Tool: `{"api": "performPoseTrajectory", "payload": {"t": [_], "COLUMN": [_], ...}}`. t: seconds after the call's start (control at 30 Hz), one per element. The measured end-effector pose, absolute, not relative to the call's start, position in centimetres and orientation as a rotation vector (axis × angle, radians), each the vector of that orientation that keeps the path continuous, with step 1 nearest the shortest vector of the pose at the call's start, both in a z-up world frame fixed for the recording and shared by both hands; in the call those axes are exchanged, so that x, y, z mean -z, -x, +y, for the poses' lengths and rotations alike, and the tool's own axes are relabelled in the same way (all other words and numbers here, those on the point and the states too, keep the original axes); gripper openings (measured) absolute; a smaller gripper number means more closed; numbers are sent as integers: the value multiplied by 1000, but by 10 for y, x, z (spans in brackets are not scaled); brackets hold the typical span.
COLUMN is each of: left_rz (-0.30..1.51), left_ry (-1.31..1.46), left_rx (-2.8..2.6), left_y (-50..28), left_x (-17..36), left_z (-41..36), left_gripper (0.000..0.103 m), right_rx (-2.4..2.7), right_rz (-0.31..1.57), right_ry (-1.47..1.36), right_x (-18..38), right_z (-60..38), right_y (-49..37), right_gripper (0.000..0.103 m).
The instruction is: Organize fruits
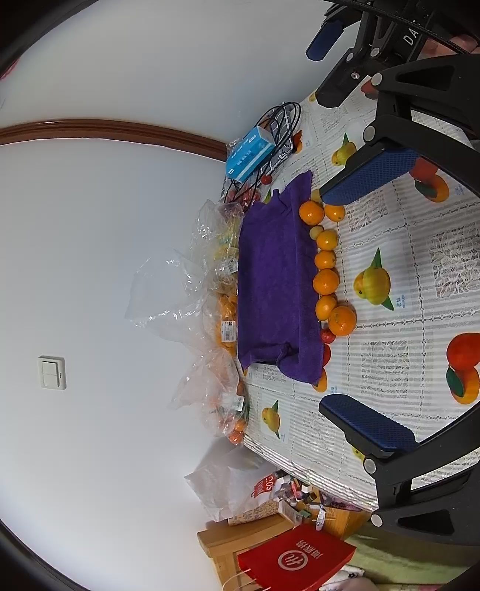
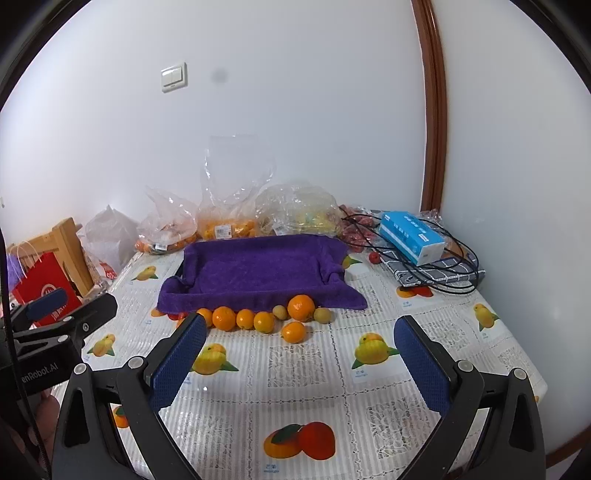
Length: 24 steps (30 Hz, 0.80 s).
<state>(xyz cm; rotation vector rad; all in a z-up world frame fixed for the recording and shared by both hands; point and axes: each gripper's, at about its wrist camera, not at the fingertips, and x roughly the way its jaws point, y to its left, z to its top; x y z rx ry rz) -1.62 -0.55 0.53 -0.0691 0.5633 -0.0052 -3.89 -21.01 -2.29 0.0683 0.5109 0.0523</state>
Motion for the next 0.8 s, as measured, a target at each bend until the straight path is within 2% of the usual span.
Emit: {"api": "performPoseTrajectory", "payload": {"t": [0.8], "left_rz": [570], "left_ry": [67], "left_rx": [-3], "left_y": [11], "left_x": [-1], "left_z": [-4], "left_gripper": [103], "right_rx": [-71], "right_rz": [531], "right_ry": [-49], "right_x": [30], "right_z": [-201], "right_y": [31], "right_gripper": [101]}}
